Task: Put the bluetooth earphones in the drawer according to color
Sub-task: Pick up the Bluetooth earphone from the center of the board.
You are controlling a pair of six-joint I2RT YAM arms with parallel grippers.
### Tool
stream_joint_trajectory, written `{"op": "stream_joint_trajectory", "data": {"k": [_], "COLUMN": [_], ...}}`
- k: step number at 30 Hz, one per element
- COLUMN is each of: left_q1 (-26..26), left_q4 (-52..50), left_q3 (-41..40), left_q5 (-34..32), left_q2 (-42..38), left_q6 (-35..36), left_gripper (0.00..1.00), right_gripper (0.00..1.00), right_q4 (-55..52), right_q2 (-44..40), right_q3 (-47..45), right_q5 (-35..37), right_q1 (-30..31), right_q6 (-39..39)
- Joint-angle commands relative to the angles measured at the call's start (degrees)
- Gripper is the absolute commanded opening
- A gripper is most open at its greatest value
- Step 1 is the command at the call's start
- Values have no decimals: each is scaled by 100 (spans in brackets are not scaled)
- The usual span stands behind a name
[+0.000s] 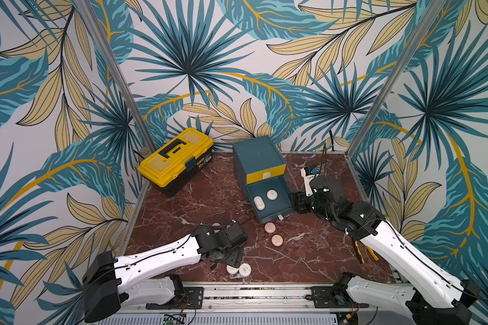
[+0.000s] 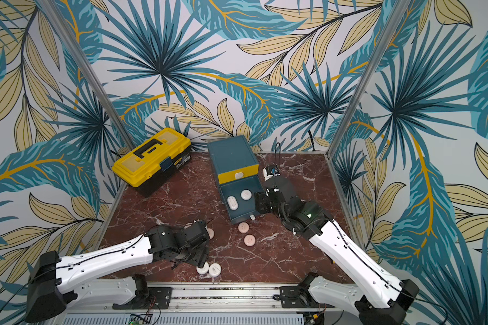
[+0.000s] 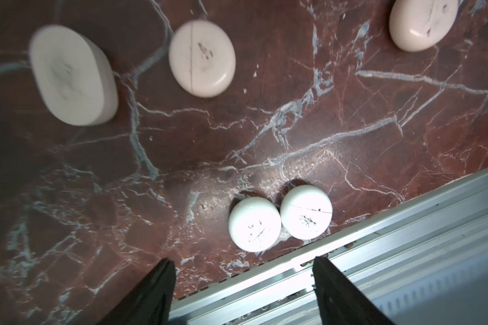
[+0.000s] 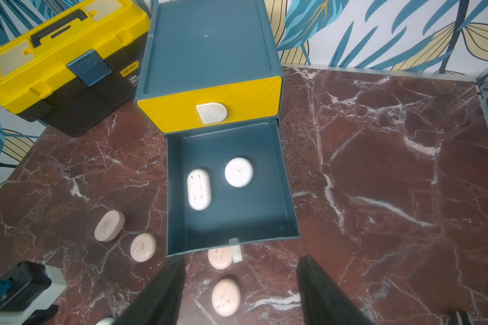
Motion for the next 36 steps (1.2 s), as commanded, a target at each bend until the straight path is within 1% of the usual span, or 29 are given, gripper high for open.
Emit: {"op": "stream_joint_trajectory", "data": {"k": [1, 5, 8, 14, 23, 31, 36], "left_q1": [-113, -113, -113, -114, -12, 46, 56], "left_q4": [519, 772, 881, 1271, 1197, 549, 675], "left_q3": [-445, -729, -743, -792, -884, -831, -947], "left_q5": [385, 319, 272, 416, 321, 51, 103], "left_q2": [43, 246, 519, 829, 1016, 593, 551], "left_q6": [-382, -445, -439, -416, -371, -351, -395], "left_gripper": [82, 81, 81, 81, 80, 78, 78], "right_gripper": [68, 68, 68, 68, 68, 68, 68], "right_q4": [-113, -111, -113, -113, -113, -107, -113], "right_q2": [-21, 7, 39, 74, 52, 35, 32], "right_q3": [-159, -158, -154, -154, -157, -166, -166], "right_q5": [82, 37, 26, 21, 18, -18, -18], "right_q1": [16, 16, 17, 15, 16, 9, 13], "right_q6": [86, 81, 68, 46, 44, 45, 51]}}
